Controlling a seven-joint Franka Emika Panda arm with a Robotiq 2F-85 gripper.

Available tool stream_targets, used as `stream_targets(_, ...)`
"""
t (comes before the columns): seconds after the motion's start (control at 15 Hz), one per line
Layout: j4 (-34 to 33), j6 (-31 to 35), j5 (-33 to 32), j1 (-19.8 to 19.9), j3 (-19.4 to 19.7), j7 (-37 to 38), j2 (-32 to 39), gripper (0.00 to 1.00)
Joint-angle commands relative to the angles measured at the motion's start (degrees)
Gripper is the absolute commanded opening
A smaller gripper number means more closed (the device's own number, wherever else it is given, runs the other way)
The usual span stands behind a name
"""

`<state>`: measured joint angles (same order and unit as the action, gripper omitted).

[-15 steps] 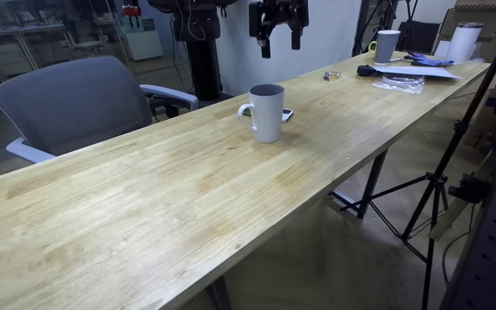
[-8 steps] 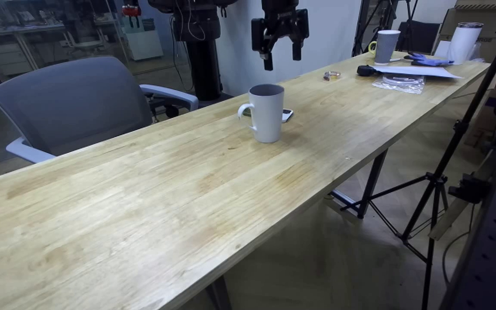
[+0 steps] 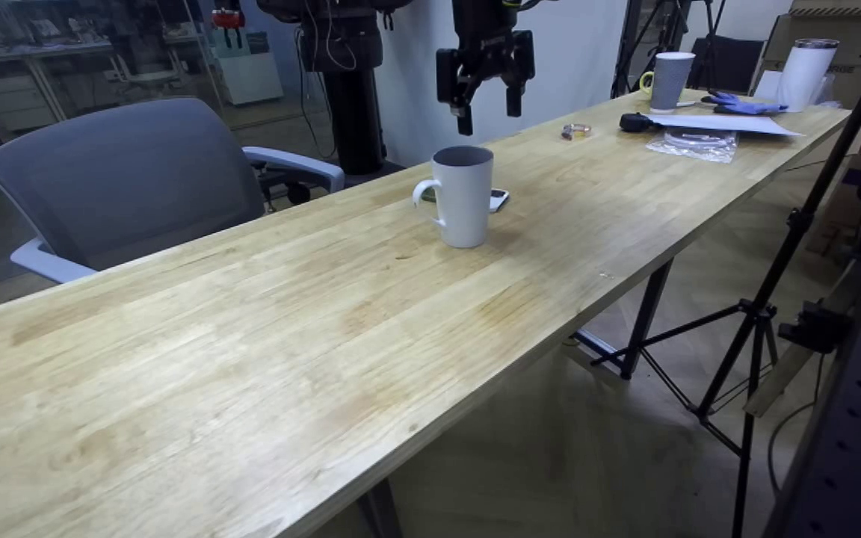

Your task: Move the mug forward

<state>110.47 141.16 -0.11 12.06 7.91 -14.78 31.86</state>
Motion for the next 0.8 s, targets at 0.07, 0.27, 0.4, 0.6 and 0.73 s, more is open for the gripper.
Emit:
stream_targets(0.07,-0.8,1.7,0.2,0.5,-1.0,2.4,1.2,1.00)
stream_targets(0.27,-1.1,1.9,0.3,0.3,-1.4,2.9,2.0,1.00)
stream_targets(0.4,-1.1,2.2,0.4,0.2,-1.6,3.3,2.5,1.00)
stream_targets(0.6,-1.5,2.4,0.6,0.3,-2.0,3.4,3.8,1.00)
stream_targets(0.73,-1.8,2.5,0.8,0.4,-2.3,3.3,4.7,1.00)
